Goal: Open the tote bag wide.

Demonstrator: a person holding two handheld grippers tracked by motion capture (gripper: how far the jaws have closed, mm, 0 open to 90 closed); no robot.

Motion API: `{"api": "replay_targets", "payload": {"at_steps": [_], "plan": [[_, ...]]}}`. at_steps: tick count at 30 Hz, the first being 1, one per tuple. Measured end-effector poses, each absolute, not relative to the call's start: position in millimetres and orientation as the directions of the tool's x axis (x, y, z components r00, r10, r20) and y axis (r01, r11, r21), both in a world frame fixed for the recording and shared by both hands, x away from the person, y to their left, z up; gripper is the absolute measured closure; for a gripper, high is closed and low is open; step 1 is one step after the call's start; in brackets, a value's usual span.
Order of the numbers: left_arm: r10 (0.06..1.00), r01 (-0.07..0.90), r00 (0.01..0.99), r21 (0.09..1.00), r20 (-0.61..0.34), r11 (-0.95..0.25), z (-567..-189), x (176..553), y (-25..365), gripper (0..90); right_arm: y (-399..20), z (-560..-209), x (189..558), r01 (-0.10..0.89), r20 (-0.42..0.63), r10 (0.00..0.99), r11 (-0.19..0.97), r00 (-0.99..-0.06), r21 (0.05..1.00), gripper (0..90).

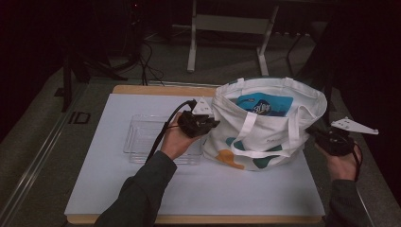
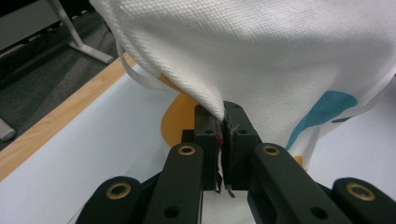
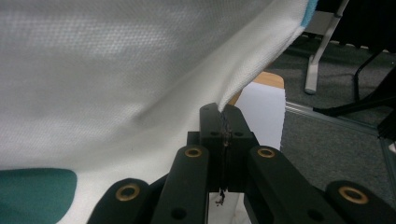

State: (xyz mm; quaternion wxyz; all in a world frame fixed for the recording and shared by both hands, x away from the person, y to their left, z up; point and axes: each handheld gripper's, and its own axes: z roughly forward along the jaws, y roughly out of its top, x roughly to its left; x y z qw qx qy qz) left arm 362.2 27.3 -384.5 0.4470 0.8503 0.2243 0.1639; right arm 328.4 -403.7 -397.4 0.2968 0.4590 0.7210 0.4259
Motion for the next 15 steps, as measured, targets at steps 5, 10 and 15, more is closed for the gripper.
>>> {"api": "replay_targets", "payload": {"at_steps": [5,10,15], "plan": [[0.52,0.231,0.85,0.832,0.078,-0.504,-388.8,357.3,27.5,85.5,-400.1,-400.8,319.4,0.405,-0.069,0.908,0.251,-0.413,0.879,89.1],[0.51,0.217,0.853,0.816,0.108,-0.536,-396.8,352.4,25.5,85.3,-395.3,-407.0,313.4,0.41,-0.098,0.9,0.288,-0.426,0.865,89.1],[0.504,0.228,0.857,0.799,0.106,-0.556,-408.0,350.7,25.2,85.4,-389.2,-416.0,310.3,0.42,-0.129,0.888,0.331,-0.441,0.845,89.1]]}}
